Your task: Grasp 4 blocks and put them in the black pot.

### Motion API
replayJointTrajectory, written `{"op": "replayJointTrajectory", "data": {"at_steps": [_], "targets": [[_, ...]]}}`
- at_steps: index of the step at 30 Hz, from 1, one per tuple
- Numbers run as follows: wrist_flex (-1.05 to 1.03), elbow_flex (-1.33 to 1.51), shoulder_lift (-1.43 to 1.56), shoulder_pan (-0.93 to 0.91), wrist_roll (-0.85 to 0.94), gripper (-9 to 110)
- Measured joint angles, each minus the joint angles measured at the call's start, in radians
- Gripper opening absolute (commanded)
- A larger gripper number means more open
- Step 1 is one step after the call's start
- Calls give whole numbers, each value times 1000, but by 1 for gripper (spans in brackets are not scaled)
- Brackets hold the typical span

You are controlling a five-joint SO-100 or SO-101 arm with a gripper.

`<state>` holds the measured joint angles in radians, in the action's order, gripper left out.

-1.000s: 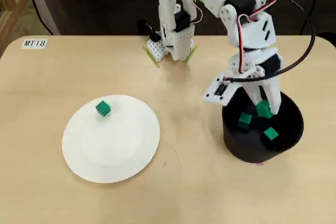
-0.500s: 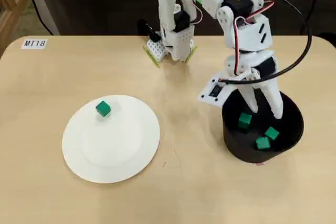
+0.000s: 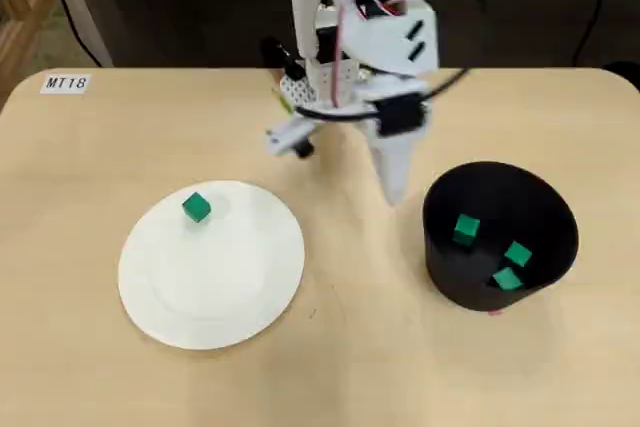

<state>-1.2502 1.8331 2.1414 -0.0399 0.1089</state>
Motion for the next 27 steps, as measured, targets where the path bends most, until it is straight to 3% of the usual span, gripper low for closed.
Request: {"op": "replayJointTrajectory", "data": {"at_steps": [5, 9, 19, 27], "targets": [[-78, 64, 20, -341, 26, -2], [-63, 152, 20, -480, 15, -2], [6, 189, -146, -653, -9, -2], [138, 158, -373, -641, 12, -2]]}}
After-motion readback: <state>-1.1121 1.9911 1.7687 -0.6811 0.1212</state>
